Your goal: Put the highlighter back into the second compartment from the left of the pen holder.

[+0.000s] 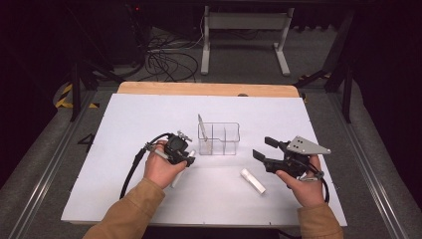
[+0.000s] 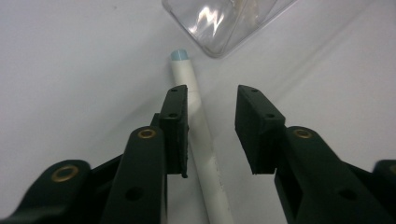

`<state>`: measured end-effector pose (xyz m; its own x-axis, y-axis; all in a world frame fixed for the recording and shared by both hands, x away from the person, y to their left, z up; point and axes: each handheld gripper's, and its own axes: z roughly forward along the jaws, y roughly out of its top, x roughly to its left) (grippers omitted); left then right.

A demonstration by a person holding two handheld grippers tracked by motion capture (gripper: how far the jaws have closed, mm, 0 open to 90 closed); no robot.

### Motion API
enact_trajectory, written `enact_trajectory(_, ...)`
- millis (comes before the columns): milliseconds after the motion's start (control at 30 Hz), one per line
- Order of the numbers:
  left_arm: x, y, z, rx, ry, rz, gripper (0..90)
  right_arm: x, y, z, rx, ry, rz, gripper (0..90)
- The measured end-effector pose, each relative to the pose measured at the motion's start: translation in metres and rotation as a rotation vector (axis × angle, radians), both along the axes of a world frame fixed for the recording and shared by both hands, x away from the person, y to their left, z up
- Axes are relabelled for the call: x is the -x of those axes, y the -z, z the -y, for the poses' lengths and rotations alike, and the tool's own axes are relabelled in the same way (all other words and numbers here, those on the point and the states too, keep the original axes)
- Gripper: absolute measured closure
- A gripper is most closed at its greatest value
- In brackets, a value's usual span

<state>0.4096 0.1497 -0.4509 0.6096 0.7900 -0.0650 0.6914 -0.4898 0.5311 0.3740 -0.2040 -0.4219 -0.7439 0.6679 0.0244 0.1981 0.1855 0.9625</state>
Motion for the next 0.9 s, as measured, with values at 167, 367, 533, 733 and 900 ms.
enact_trajectory(167, -0.0039, 0.0062, -0.0002, -0.013, -0.023, -0.047, 76.4, 0.0002, 0.0001, -0.0005, -0.001, 0.001, 0.003, 33.0)
enact_trajectory(367, -0.0044, 0.0101, 0.0030, -0.012, -0.052, -0.063, 78.1, -0.0001, 0.0008, -0.0009, 0.001, 0.000, 0.001, 33.0)
enact_trajectory(533, -0.0031, 0.0099, 0.0053, -0.029, -0.063, -0.053, 78.3, -0.0002, 0.0011, -0.0014, 0.002, -0.002, 0.002, 33.0)
enact_trajectory(733, -0.0030, 0.0095, 0.0045, -0.017, -0.071, -0.060, 78.4, 0.0000, 0.0009, -0.0010, -0.001, 0.000, 0.001, 33.0)
enact_trajectory(900, 0.0005, 0.0042, 0.0009, -0.008, -0.069, -0.034, 78.4, 0.0001, 0.0006, -0.0003, -0.003, 0.001, 0.000, 33.0)
